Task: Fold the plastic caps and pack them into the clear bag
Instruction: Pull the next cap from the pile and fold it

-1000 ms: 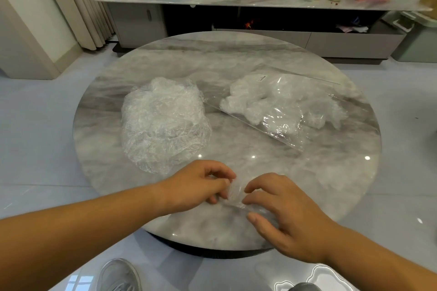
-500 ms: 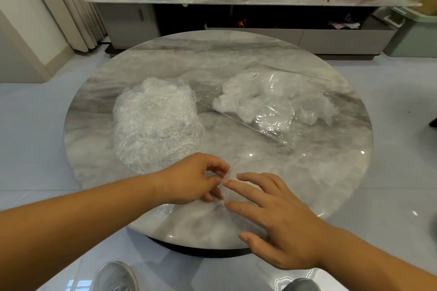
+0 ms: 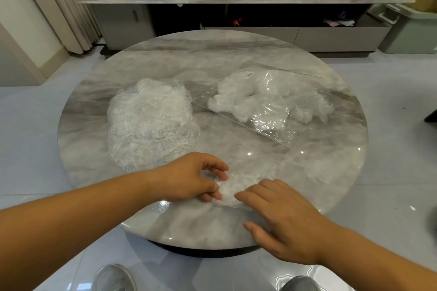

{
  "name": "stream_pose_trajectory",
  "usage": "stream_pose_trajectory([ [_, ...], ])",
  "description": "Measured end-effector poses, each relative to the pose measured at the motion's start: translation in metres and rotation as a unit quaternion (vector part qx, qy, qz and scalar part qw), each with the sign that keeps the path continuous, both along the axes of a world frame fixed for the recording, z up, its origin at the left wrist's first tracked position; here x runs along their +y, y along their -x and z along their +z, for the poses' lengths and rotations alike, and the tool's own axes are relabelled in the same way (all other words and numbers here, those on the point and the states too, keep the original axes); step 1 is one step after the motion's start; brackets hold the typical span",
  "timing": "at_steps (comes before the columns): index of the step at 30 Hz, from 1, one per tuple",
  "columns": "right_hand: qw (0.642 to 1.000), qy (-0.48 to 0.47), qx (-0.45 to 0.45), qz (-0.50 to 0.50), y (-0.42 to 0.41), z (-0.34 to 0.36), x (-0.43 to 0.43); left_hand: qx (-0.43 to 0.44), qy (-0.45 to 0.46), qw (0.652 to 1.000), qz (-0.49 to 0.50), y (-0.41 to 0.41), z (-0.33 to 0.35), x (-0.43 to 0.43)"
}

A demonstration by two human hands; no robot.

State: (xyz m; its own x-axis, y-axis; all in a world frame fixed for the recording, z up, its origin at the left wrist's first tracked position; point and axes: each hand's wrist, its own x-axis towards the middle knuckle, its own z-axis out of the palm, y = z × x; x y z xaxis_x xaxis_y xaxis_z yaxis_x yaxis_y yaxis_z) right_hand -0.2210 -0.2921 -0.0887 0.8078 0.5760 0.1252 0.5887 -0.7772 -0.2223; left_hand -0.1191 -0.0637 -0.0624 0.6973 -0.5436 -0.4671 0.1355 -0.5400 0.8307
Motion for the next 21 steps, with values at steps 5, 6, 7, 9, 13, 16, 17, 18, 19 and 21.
stream_pose_trajectory([
  [5, 0.999, 0.023, -0.024, -0.029, 0.004, -0.007, -0.003, -0.005, -0.012, 1.0, 0.001, -0.002, 0.003, -0.004],
  [6, 0.999, 0.027, -0.028, -0.035, 0.005, -0.007, -0.003, -0.006, -0.014, 1.0, 0.002, -0.002, 0.005, -0.006],
  [7, 0.998, 0.029, -0.03, -0.037, 0.005, -0.006, -0.003, -0.014, -0.019, 1.0, 0.002, -0.002, 0.006, -0.009],
  [9, 0.998, 0.029, -0.034, -0.038, 0.006, -0.006, -0.003, -0.1, -0.061, 0.993, -0.009, -0.003, 0.01, -0.015],
  [13, 0.999, 0.034, -0.028, -0.029, 0.005, -0.005, -0.005, -0.237, -0.161, 0.957, -0.042, -0.009, 0.014, -0.031],
  [16, 0.999, 0.033, -0.024, -0.014, 0.005, -0.005, -0.008, -0.223, -0.228, 0.944, -0.082, -0.012, 0.011, -0.042],
  [17, 0.999, 0.029, -0.022, -0.013, 0.004, -0.004, -0.01, -0.214, -0.244, 0.942, -0.088, -0.012, 0.01, -0.044],
  [18, 1.0, 0.022, -0.016, -0.013, 0.004, -0.004, -0.012, -0.202, -0.25, 0.943, -0.087, -0.013, 0.009, -0.045],
  [19, 1.0, 0.012, -0.006, -0.015, 0.003, -0.004, -0.014, -0.187, -0.245, 0.948, -0.08, -0.013, 0.007, -0.045],
  [21, 0.999, -0.015, 0.024, -0.023, 0.003, -0.004, -0.018, -0.149, -0.218, 0.962, -0.065, -0.014, 0.003, -0.042],
])
